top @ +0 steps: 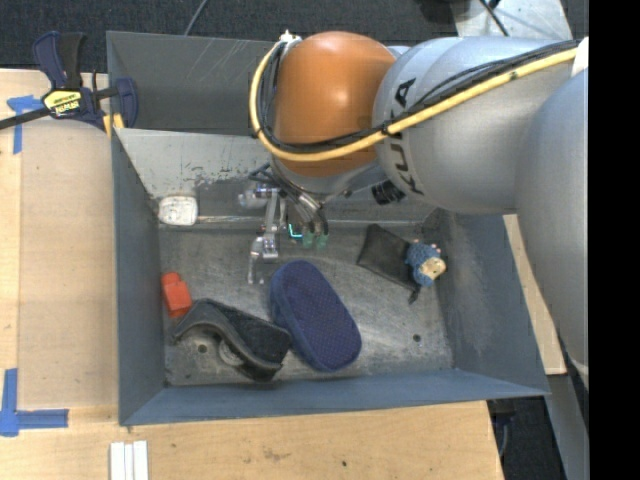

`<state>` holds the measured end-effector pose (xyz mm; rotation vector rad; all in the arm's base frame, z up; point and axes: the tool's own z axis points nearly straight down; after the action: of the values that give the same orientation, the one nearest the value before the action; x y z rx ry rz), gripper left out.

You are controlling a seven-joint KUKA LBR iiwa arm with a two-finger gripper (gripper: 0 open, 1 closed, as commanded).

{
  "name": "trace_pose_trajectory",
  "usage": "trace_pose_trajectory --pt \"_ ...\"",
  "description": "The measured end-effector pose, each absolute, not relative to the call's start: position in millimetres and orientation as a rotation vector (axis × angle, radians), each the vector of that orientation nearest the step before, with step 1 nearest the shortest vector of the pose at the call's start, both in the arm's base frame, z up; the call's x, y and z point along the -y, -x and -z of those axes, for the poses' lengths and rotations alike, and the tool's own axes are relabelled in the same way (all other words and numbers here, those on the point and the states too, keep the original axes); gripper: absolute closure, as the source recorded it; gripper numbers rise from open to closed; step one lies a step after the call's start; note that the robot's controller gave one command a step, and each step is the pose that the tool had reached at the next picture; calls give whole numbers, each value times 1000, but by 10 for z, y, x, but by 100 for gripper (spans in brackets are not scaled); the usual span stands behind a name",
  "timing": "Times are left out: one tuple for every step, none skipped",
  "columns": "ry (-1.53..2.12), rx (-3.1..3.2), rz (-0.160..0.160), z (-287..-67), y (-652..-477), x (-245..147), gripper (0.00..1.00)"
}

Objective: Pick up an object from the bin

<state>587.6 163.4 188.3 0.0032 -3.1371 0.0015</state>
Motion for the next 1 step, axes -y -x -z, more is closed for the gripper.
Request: trace_pose_trajectory --pt "-82 3136 -4 -908 -5750 -1007 0"
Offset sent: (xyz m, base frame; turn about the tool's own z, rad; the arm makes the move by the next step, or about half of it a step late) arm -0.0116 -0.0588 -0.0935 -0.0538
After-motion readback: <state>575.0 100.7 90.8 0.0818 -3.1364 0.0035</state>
